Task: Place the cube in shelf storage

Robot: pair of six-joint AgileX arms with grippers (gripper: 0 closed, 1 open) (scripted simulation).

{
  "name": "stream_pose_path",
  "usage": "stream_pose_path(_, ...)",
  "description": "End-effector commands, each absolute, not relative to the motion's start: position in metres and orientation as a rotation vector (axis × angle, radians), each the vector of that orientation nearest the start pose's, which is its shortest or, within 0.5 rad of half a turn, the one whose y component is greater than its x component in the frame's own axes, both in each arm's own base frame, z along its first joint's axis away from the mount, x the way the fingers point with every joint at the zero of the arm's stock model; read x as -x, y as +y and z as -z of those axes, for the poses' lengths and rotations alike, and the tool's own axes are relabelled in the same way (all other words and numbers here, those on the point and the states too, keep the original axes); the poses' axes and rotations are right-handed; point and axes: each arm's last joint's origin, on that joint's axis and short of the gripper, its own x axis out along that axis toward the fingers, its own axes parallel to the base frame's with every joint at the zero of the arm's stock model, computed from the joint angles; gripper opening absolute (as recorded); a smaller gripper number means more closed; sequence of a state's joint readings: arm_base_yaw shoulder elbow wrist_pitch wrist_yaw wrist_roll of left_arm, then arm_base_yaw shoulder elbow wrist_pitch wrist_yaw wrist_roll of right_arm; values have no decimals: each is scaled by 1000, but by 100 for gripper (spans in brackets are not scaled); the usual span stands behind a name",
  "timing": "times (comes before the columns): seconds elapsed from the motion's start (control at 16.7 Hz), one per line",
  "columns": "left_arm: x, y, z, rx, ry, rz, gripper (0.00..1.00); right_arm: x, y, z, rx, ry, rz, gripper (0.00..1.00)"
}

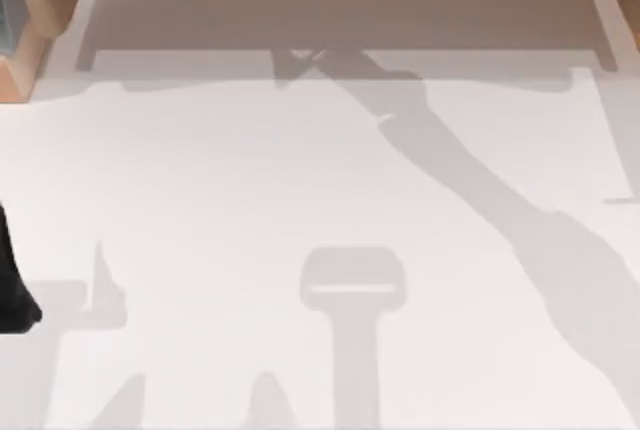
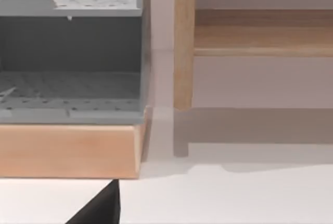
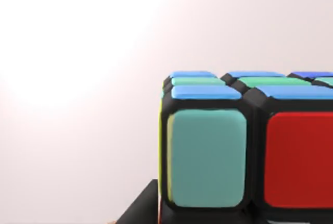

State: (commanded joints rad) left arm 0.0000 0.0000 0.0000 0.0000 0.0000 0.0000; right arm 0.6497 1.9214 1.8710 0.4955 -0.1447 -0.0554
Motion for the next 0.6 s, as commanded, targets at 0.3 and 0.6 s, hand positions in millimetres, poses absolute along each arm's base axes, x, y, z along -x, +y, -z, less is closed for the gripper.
stream_pose_path(0.3,-106,-1,-160,0,0,0,100,-360,330,-366,-125,-516,-657,0)
stream_pose_path(0.6,-106,-1,-160,0,0,0,100,-367,351,-280,-125,-444,-443,0)
